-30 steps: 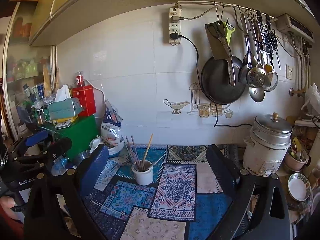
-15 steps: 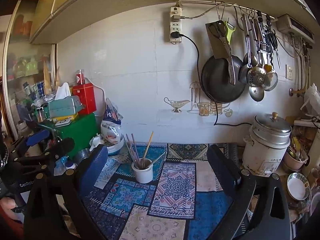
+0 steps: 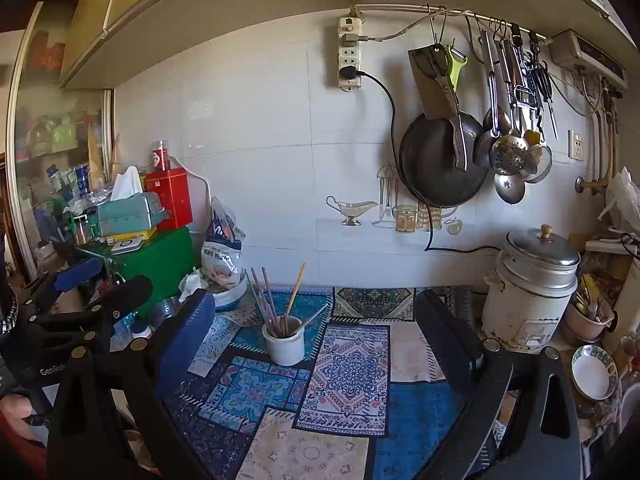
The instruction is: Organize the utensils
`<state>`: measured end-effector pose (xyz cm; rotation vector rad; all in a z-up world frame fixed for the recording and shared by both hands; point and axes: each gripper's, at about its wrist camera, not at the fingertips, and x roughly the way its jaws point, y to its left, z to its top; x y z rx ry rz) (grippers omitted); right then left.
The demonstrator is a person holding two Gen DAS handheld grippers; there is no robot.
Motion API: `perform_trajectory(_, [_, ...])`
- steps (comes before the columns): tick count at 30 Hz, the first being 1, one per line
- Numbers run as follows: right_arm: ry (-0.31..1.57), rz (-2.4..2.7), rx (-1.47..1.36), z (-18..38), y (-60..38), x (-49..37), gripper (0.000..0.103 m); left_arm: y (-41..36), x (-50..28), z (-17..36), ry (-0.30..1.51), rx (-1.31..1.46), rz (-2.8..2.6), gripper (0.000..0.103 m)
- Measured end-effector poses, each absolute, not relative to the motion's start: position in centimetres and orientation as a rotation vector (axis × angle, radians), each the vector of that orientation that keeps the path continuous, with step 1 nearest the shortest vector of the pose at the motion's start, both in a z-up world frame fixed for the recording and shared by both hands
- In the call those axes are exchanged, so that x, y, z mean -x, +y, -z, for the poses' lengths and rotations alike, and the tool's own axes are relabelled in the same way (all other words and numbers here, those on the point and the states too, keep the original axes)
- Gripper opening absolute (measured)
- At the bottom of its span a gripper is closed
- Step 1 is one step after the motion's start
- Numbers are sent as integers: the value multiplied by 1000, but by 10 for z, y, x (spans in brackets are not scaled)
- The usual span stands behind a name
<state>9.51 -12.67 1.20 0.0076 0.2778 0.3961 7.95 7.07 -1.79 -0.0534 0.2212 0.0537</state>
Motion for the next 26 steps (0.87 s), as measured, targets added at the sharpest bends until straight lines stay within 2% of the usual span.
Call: perform_trajectory(26, [270, -382, -17, -14, -124, -96, 102, 74, -76, 16, 210, 44, -23, 102])
